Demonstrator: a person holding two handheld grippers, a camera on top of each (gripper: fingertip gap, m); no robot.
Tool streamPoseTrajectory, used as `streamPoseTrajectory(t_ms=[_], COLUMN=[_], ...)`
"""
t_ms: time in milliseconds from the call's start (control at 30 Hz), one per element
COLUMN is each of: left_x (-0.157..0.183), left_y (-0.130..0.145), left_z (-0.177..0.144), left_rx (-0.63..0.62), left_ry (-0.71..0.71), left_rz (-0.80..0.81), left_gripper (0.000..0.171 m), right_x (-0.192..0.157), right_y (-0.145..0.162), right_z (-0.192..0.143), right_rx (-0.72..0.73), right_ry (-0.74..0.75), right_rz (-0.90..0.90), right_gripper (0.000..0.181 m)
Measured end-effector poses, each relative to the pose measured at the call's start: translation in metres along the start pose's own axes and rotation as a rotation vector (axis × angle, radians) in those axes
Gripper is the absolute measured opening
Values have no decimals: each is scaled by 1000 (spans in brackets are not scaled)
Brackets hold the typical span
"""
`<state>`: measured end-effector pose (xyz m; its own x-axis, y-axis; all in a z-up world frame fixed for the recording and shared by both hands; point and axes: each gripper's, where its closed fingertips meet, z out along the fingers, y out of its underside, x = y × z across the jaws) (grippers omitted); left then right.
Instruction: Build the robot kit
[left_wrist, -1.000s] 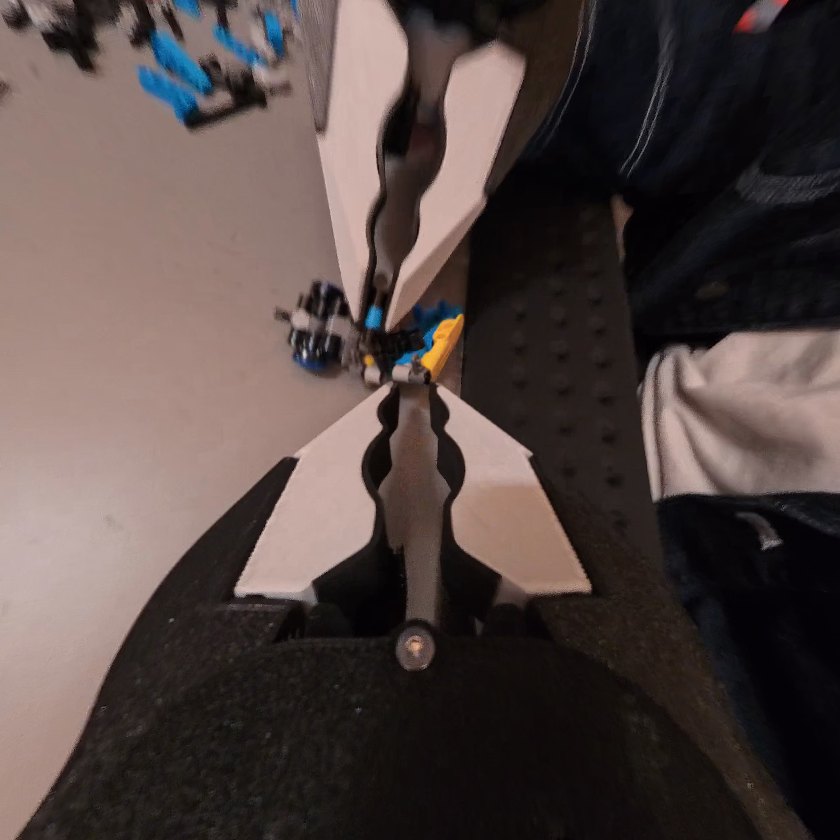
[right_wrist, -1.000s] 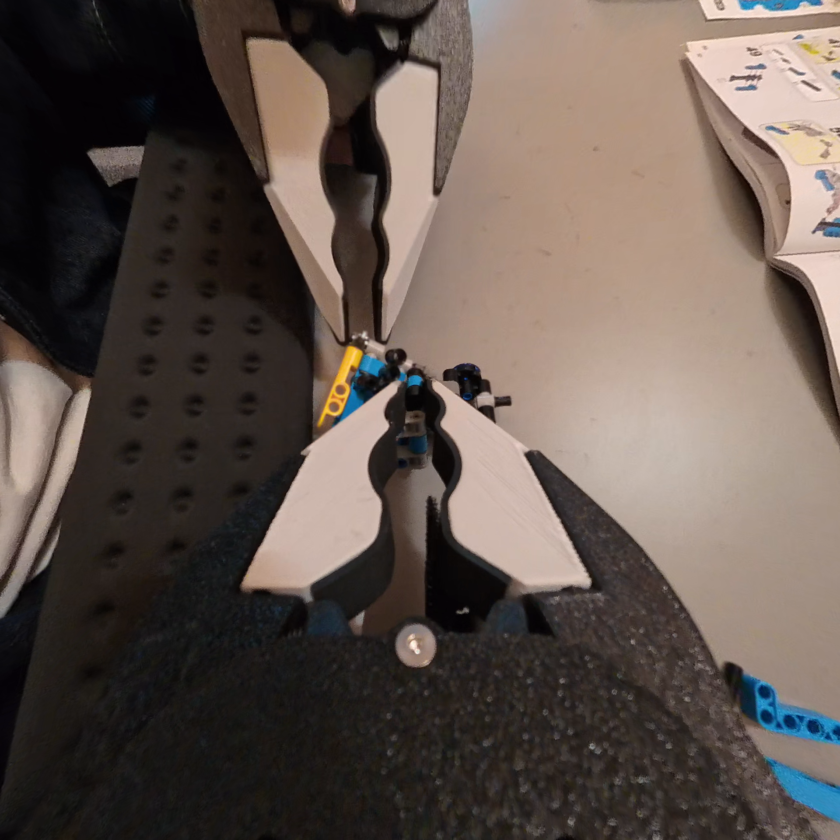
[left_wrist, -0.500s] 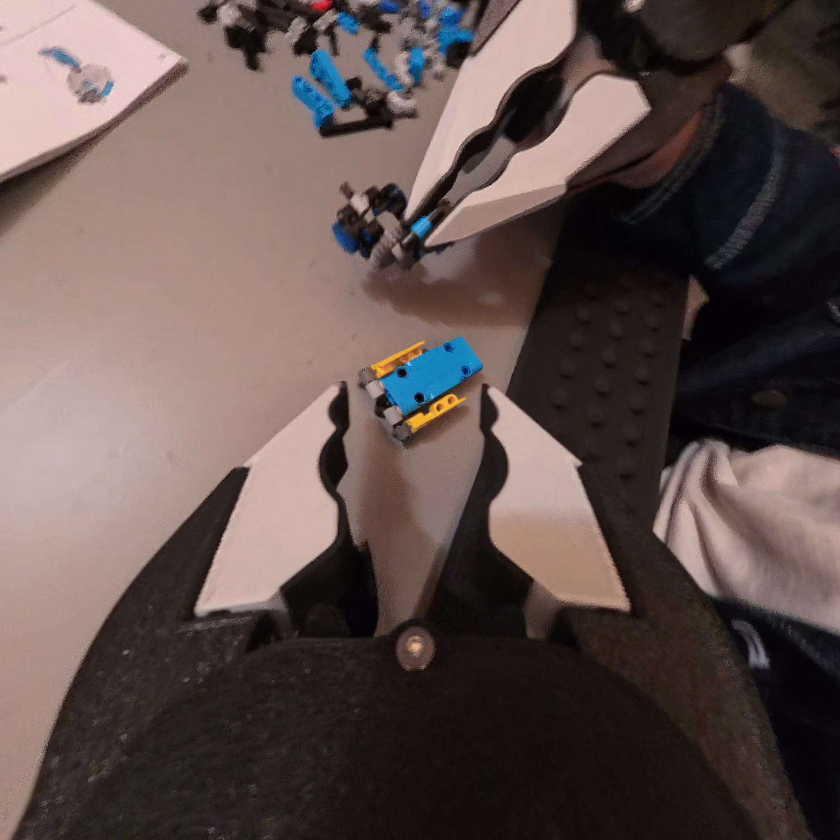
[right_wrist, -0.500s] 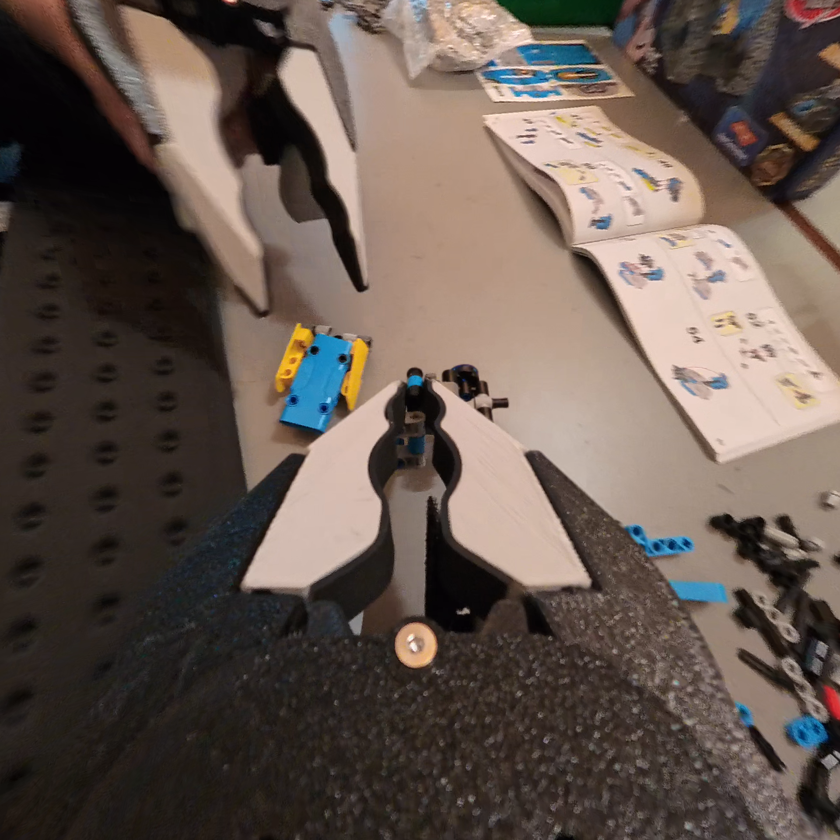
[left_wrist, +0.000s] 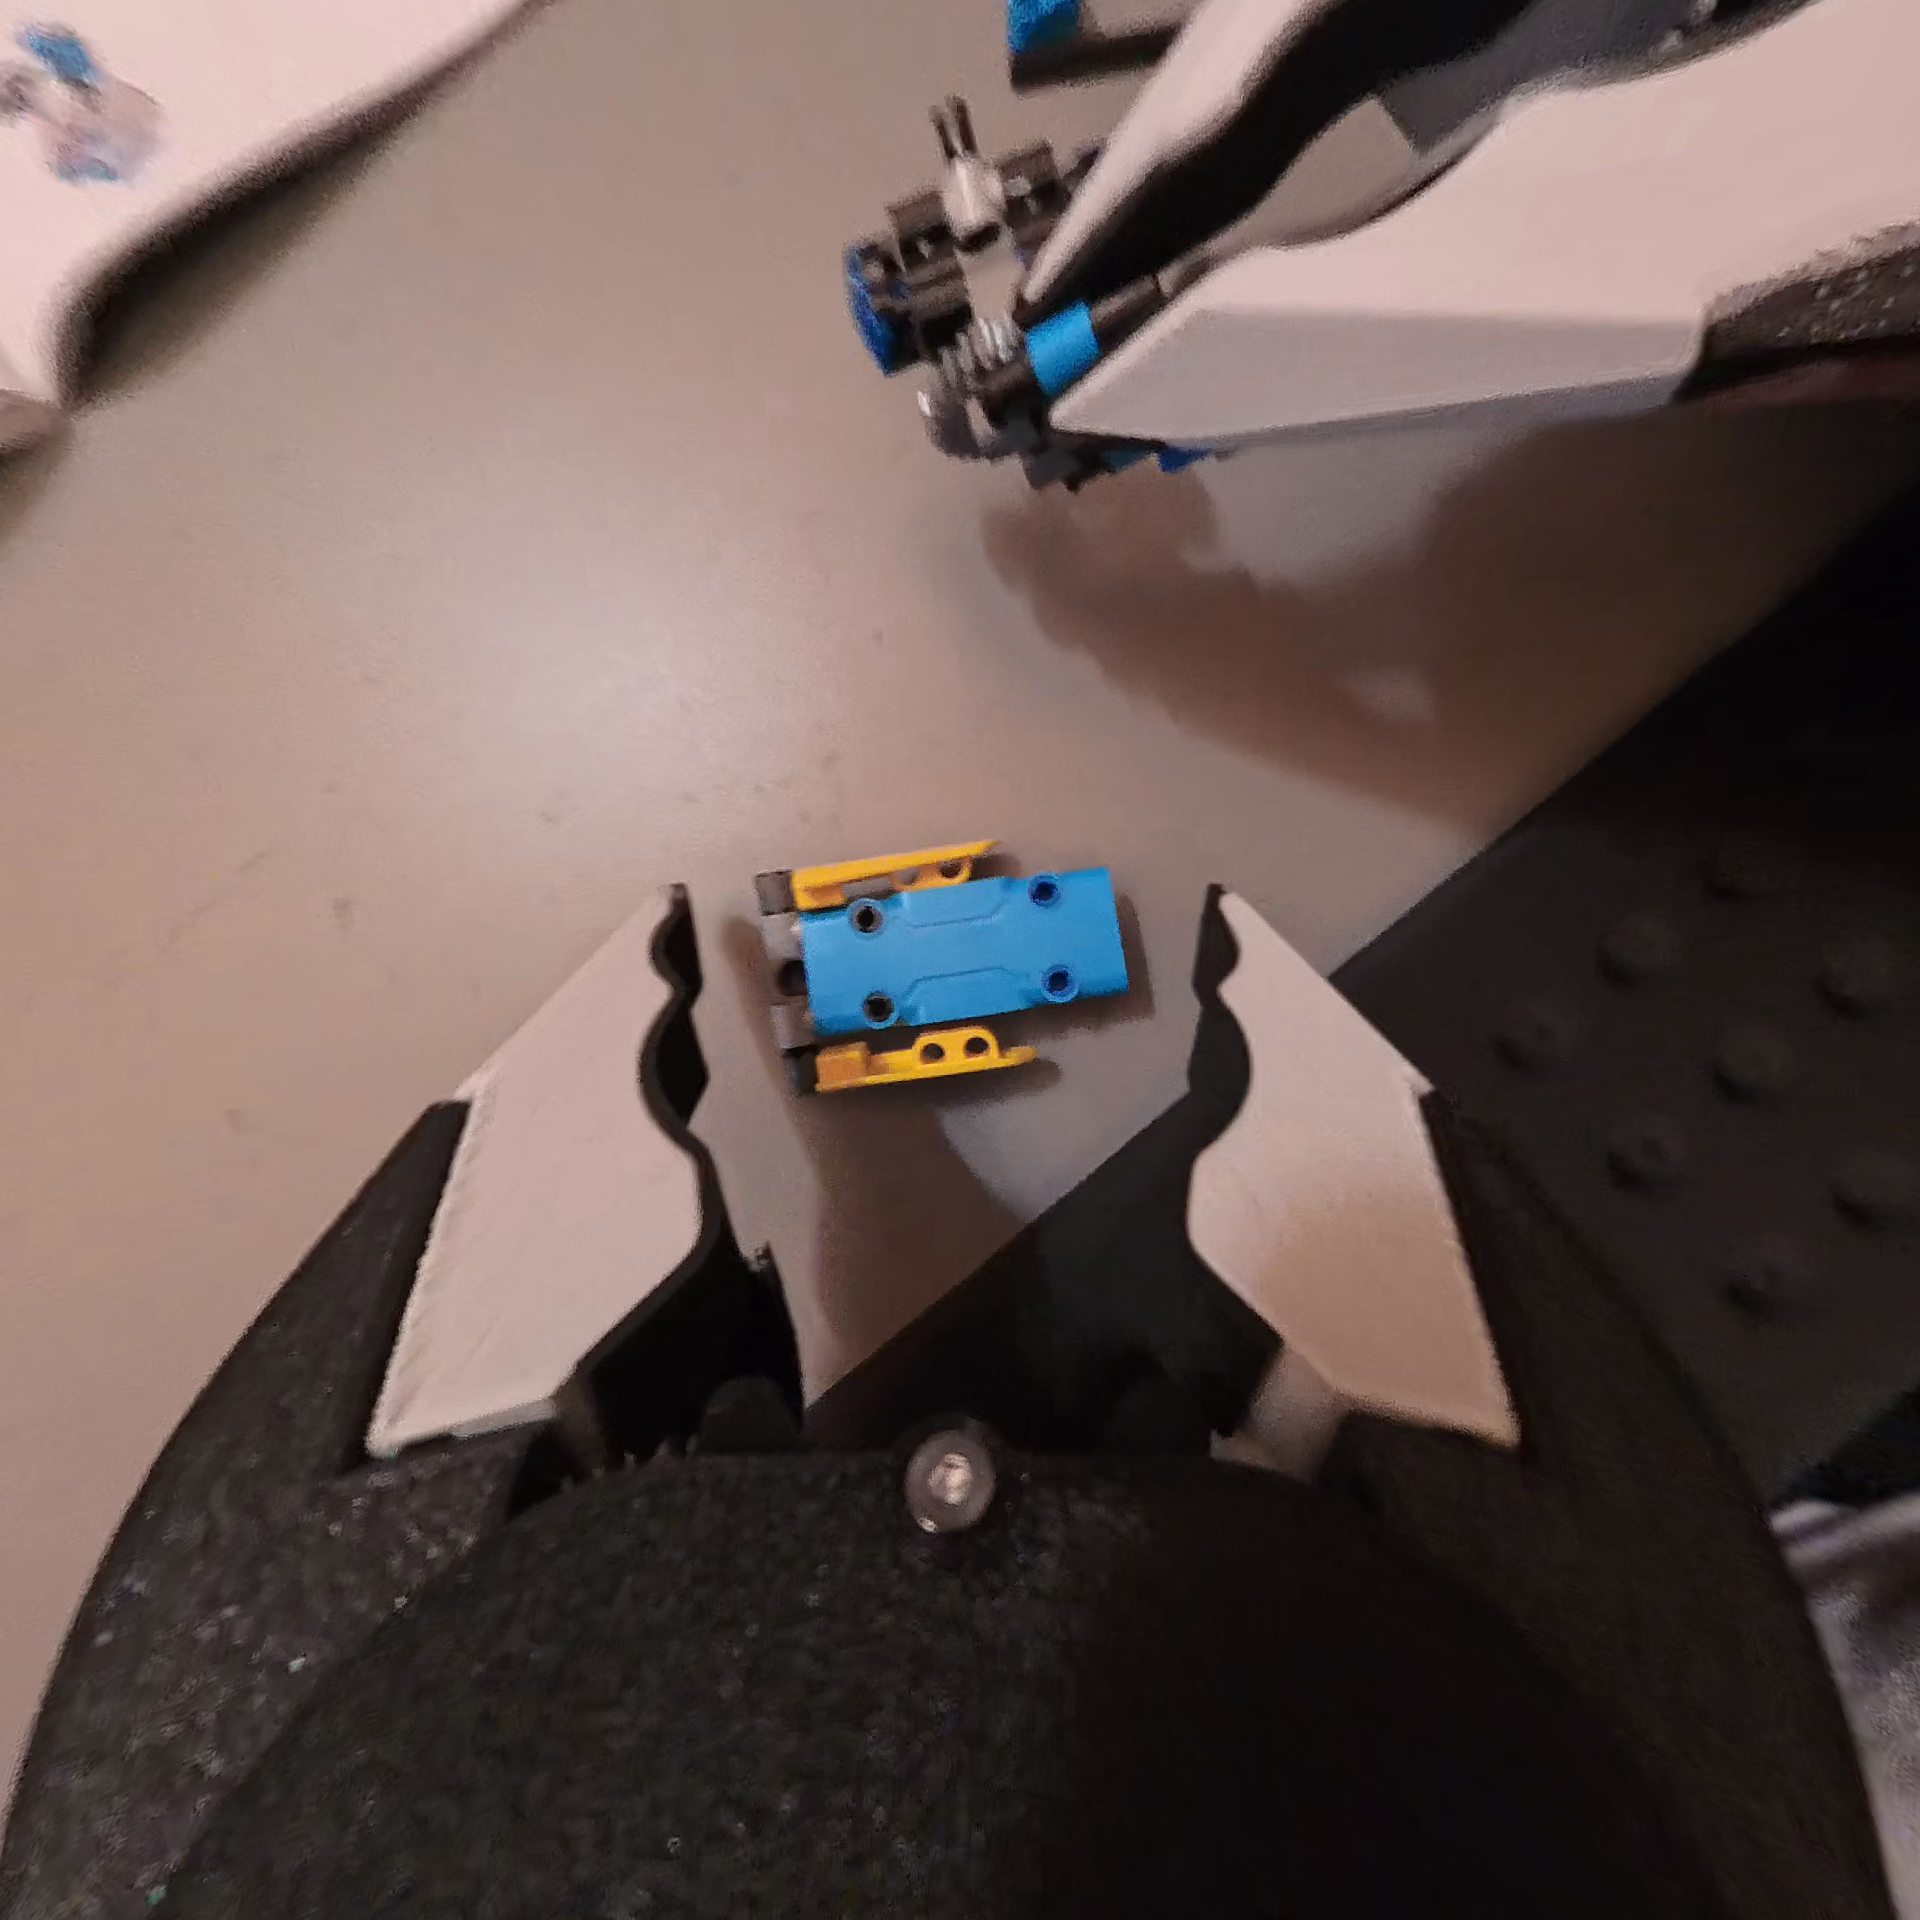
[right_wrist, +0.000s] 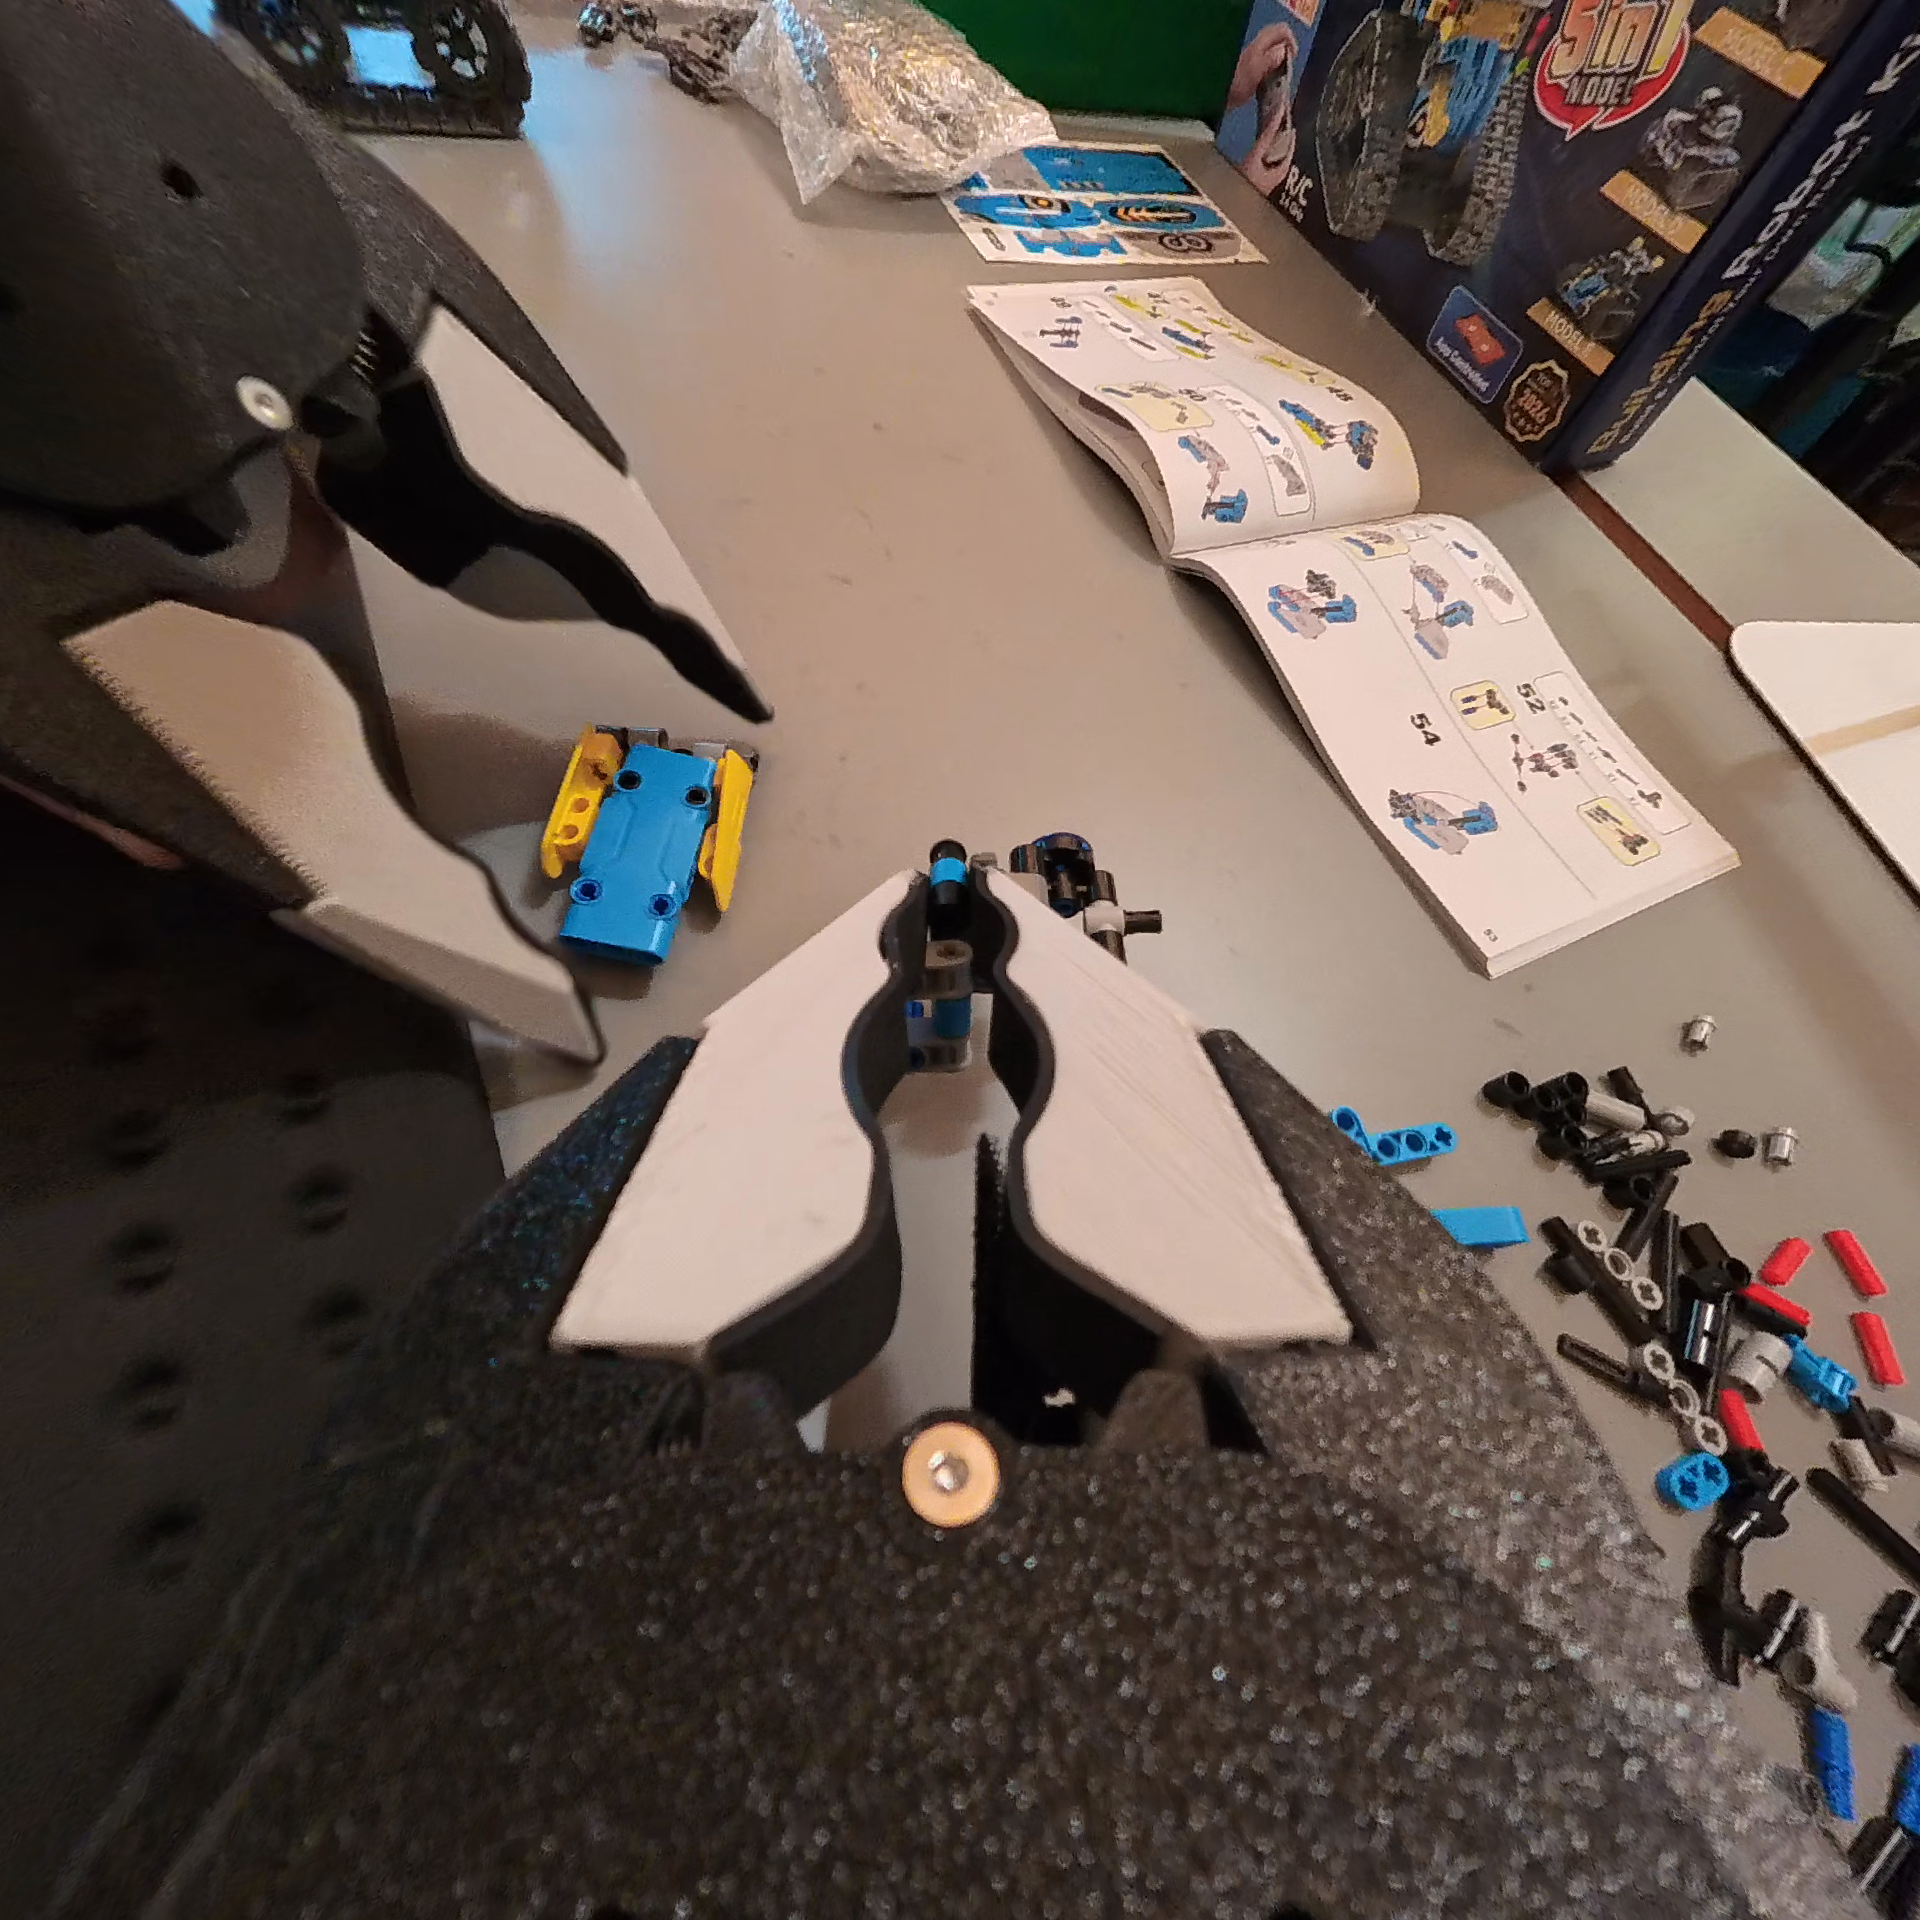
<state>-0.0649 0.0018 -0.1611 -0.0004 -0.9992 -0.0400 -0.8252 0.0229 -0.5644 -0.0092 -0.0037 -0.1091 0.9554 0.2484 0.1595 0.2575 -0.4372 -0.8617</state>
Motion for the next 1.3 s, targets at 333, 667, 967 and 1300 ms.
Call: streamPoseTrajectory(t_ms=[333,667,967,1300], left_x=[2,9,1,3], left_y=[3,9,7,7], left_z=[-13,-24,-16,-9], left_rx=[-47,-92,-113,-139], left_ry=[-14,-29,-11,-3], left_rz=[-12,-4,-17,-34], left_gripper=[74,68,75,82], right_x=[-4,-8,-13,-15], right_y=[-1,-2,-1,3], right_z=[-2,-6,-7,-5], right_rx=[21,43,35,17], right_ry=[-45,-80,-83,-97], right_rz=[22,41,4,6], right_gripper=[7,7,7,7])
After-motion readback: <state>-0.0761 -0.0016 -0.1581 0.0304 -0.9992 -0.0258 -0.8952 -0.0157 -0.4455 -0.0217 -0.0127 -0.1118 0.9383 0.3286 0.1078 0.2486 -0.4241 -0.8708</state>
